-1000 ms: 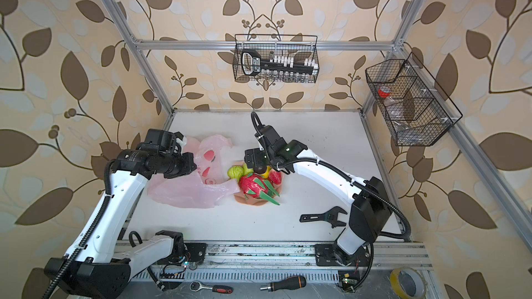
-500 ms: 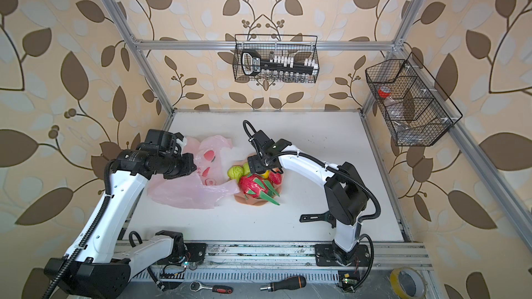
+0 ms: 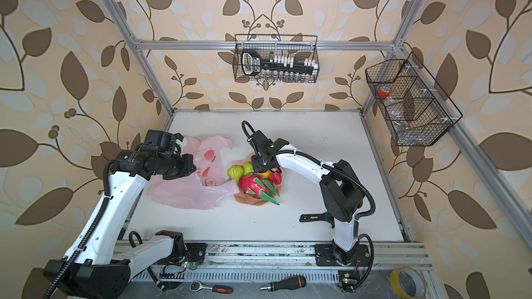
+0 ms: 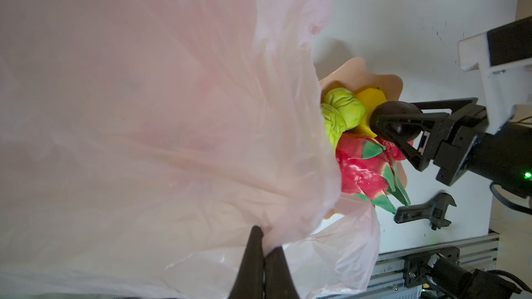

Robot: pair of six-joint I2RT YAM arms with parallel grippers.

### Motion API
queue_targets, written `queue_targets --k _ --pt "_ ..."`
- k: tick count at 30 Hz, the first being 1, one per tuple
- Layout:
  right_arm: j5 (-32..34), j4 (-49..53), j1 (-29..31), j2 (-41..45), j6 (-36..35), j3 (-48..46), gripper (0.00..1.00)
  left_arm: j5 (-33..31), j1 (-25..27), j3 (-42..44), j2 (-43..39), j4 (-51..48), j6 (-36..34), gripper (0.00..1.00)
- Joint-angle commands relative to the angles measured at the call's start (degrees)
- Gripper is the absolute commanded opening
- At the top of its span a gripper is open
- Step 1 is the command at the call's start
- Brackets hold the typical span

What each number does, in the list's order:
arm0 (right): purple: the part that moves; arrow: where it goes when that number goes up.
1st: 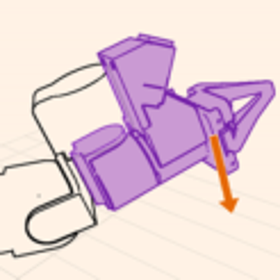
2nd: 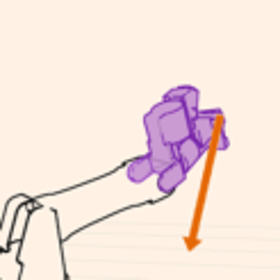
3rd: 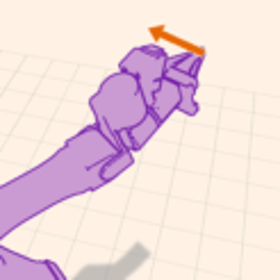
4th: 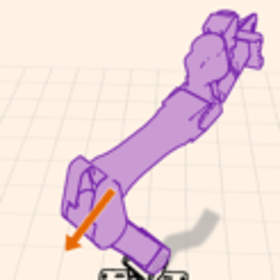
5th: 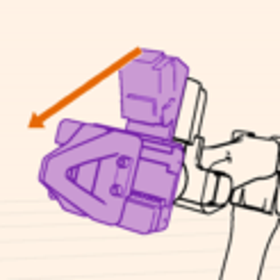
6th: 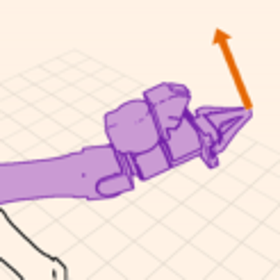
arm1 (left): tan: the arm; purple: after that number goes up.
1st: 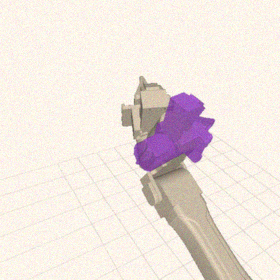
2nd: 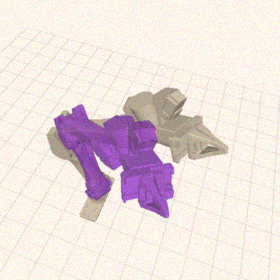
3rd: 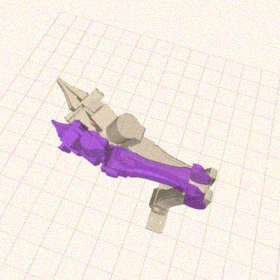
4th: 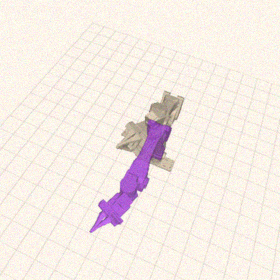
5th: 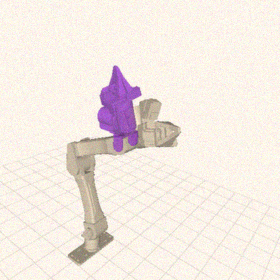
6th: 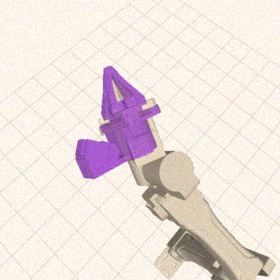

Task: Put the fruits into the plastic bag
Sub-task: 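Withdraw the right gripper and lower it onto the dark plum, then lift the dark plum with the right gripper and carry it to the bag mouth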

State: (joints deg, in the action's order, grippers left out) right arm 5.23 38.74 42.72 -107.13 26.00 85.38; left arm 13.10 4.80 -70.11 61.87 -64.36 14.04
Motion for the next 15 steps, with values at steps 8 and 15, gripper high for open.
queue_targets --k 8,15 --pt "-2.72 -0.68 -0.28 3.17 1.95 1.63 0.41 0.76 -0.29 -1.02 -0.78 -0.86 -1.19 0.0" --pt "-4.58 -1.88 -1.26 6.73 4.08 0.91 0.38 1.09 -0.27 -1.01 -0.78 -0.86 -1.18 0.0"
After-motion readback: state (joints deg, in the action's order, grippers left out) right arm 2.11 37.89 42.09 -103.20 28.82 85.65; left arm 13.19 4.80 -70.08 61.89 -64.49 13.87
